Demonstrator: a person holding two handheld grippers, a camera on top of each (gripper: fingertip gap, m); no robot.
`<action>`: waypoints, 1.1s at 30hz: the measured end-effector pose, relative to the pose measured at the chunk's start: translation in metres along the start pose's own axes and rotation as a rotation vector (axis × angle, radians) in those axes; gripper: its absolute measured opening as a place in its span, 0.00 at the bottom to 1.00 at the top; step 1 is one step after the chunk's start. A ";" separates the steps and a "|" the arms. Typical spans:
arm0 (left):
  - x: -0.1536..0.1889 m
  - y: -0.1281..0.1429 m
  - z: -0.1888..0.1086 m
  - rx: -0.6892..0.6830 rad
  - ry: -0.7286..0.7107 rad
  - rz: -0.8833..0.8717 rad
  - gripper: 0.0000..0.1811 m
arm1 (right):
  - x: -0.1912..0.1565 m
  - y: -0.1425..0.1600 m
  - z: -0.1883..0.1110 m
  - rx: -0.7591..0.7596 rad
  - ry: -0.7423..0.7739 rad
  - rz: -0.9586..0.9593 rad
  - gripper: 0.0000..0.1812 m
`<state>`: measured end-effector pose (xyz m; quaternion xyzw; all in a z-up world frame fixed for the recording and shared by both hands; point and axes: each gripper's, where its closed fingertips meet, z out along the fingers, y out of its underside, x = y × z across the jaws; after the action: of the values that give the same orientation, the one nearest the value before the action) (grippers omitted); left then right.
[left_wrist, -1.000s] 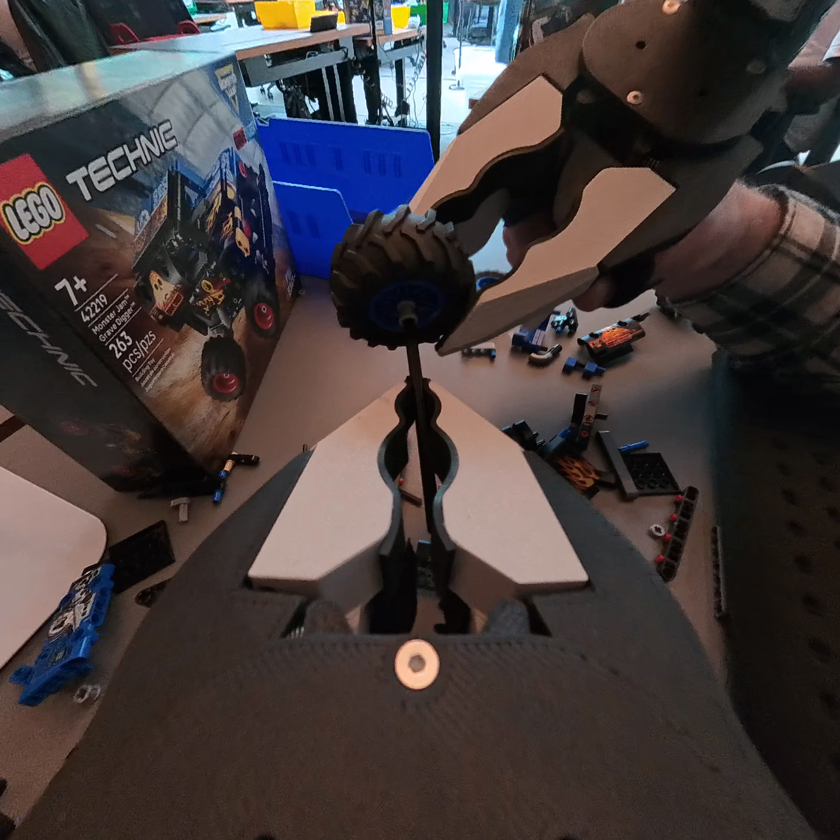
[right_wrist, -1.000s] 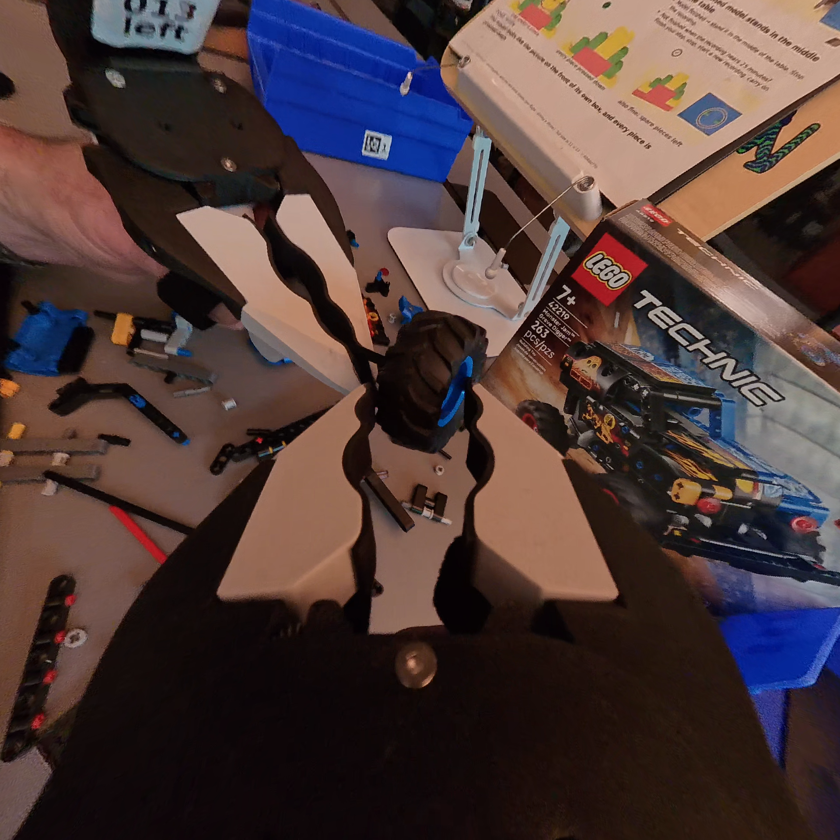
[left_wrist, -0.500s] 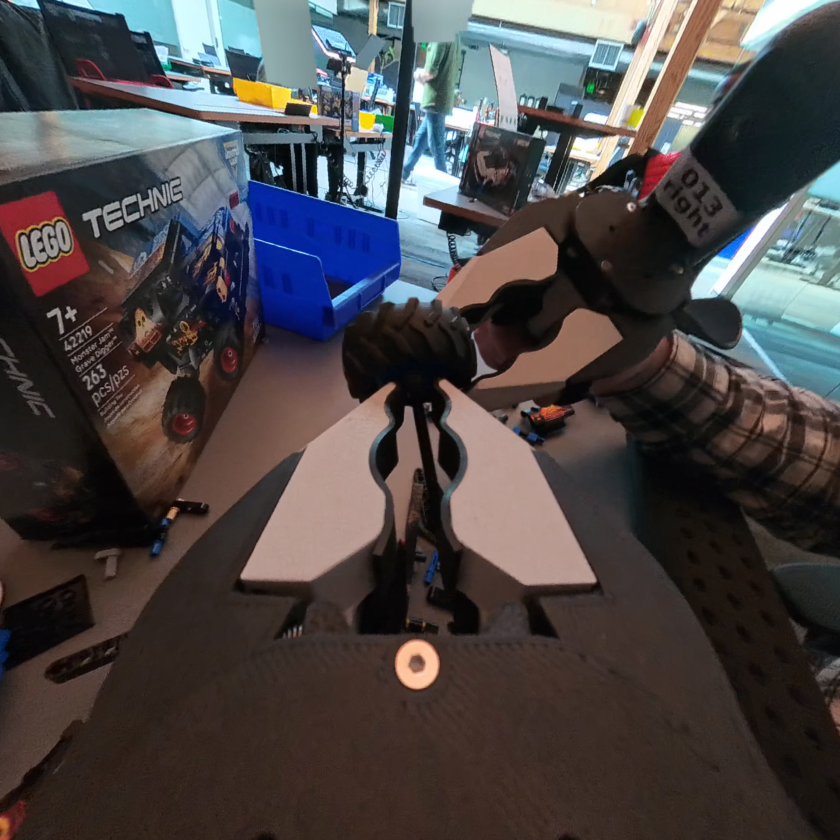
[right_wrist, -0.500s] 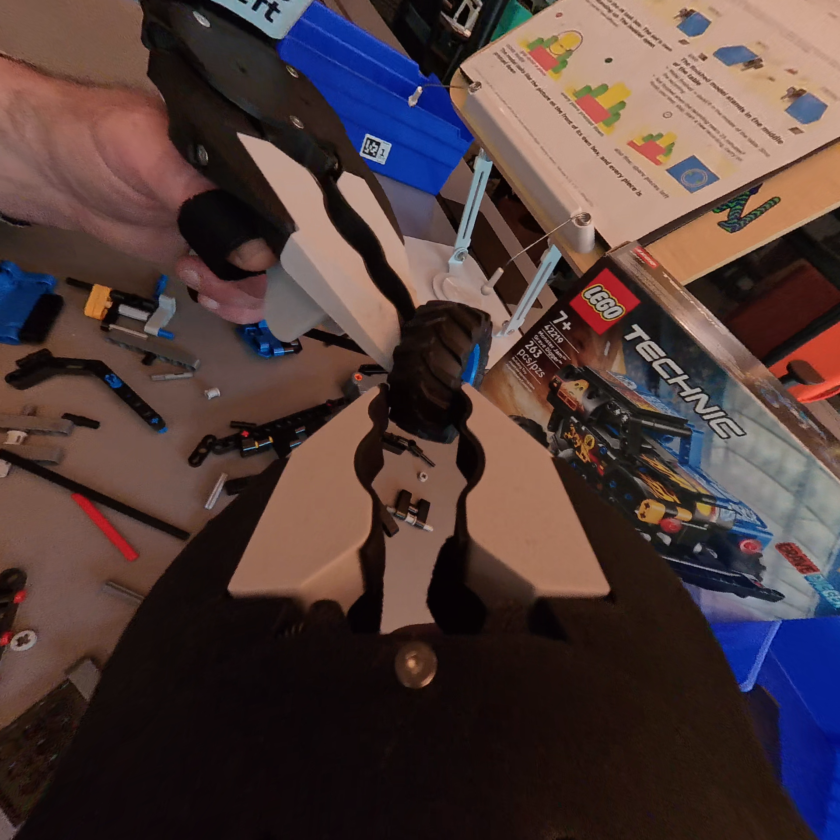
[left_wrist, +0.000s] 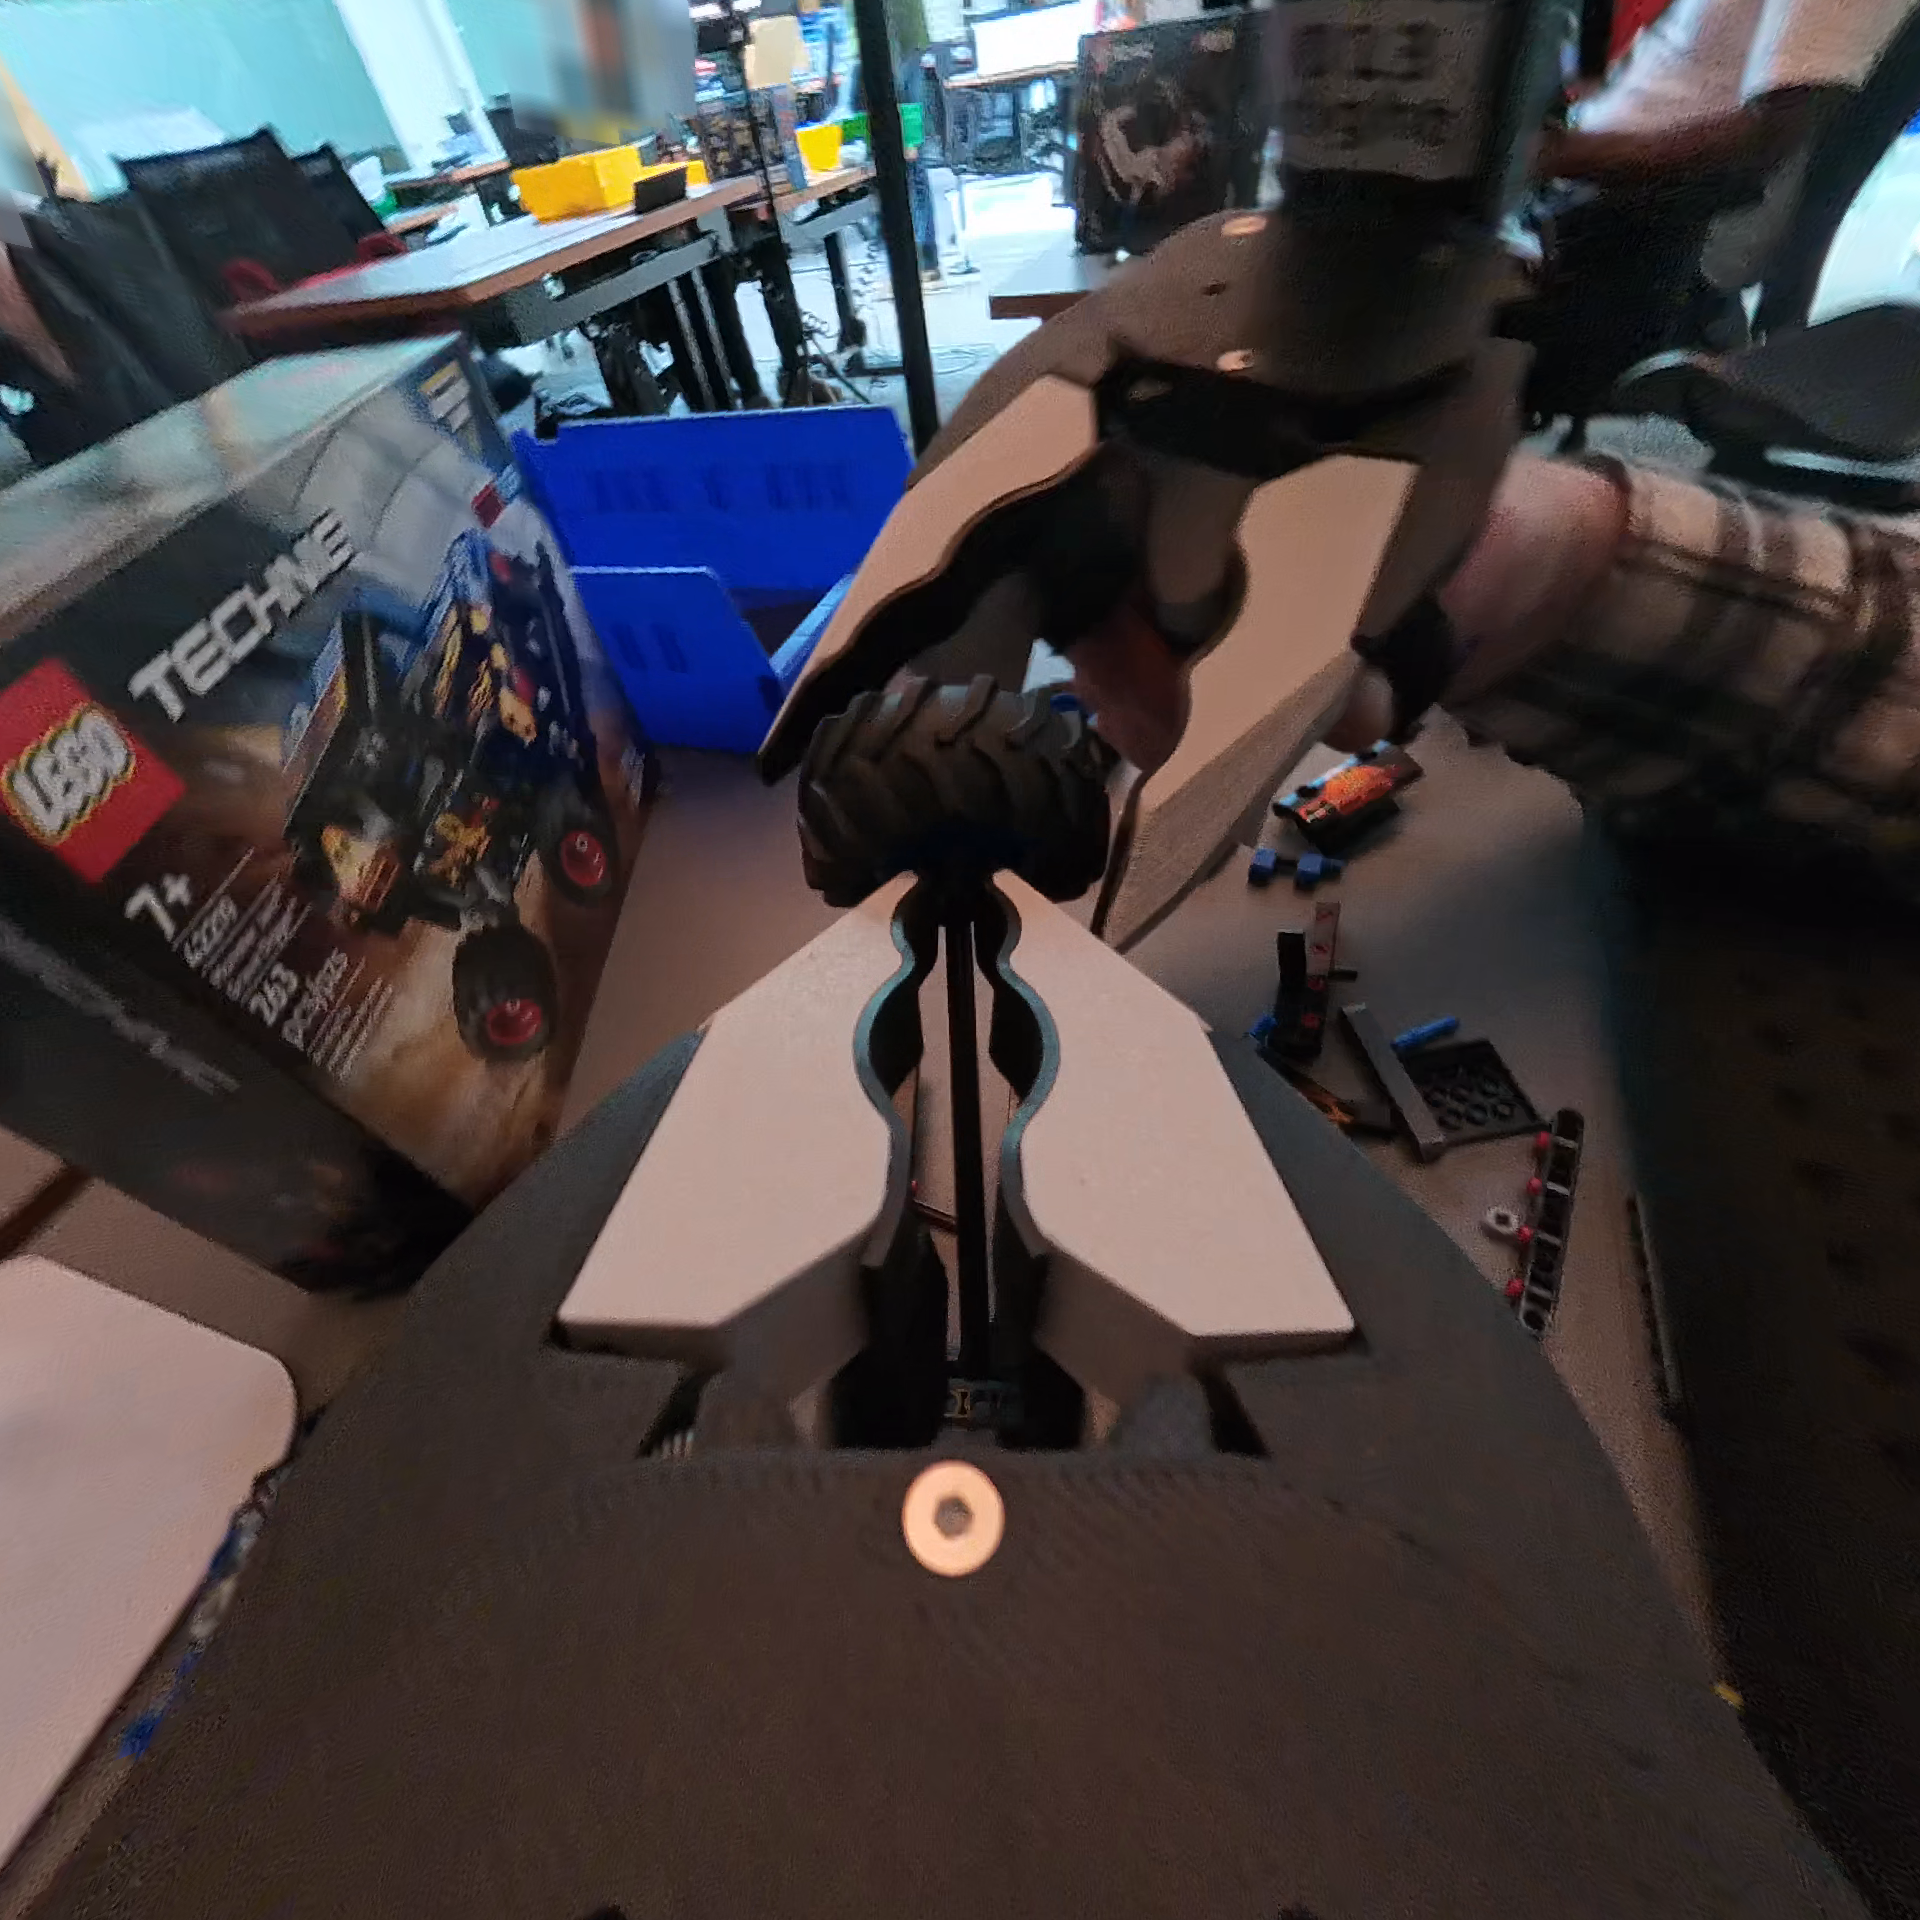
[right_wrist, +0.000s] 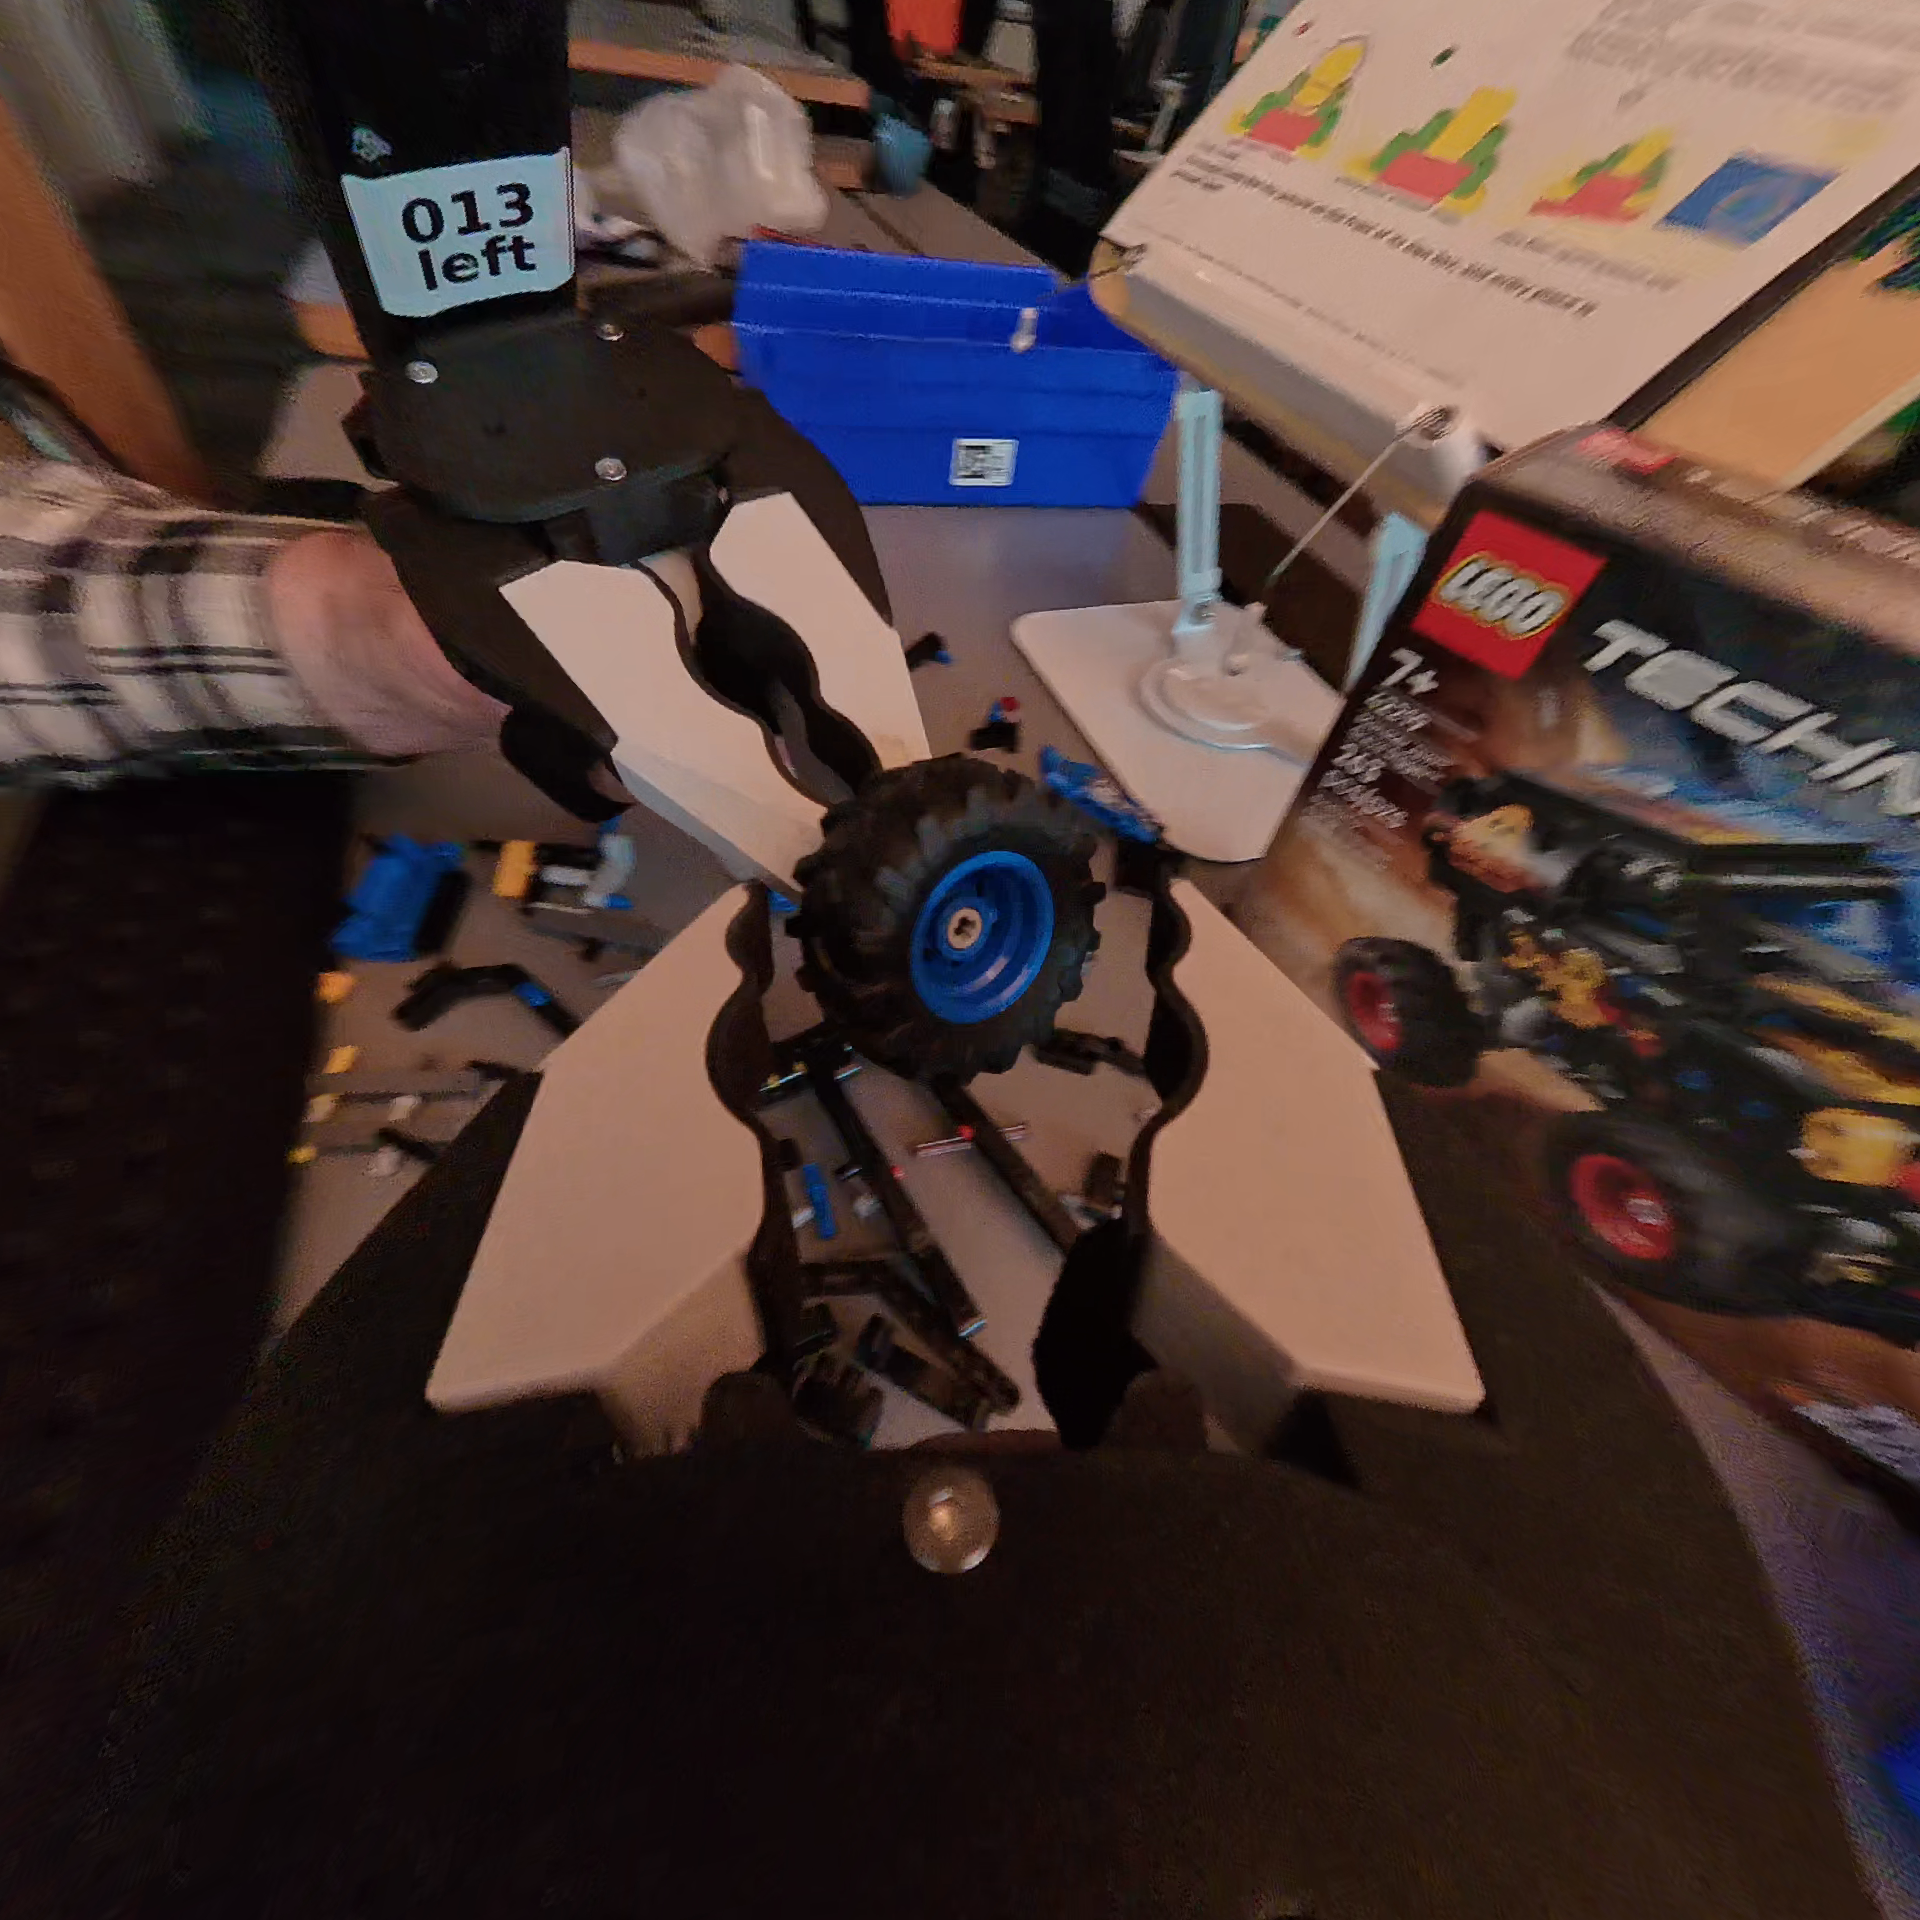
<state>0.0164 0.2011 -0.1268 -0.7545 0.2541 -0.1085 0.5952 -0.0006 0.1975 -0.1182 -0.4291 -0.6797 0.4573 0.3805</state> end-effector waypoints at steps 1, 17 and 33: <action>0.006 -0.002 0.000 0.002 0.020 0.050 0.02 | -0.004 0.003 -0.001 0.001 -0.053 0.023 0.40; 0.040 -0.014 -0.023 0.021 0.141 0.266 0.02 | -0.054 -0.017 -0.007 0.098 -0.211 -0.086 0.34; 0.009 0.096 -0.062 -0.437 0.203 0.148 0.03 | -0.001 -0.008 -0.075 0.220 -0.123 0.063 0.35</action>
<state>-0.0295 0.1288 -0.2030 -0.8299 0.3845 -0.0824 0.3957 0.0662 0.2175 -0.0889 -0.3769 -0.6339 0.5662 0.3682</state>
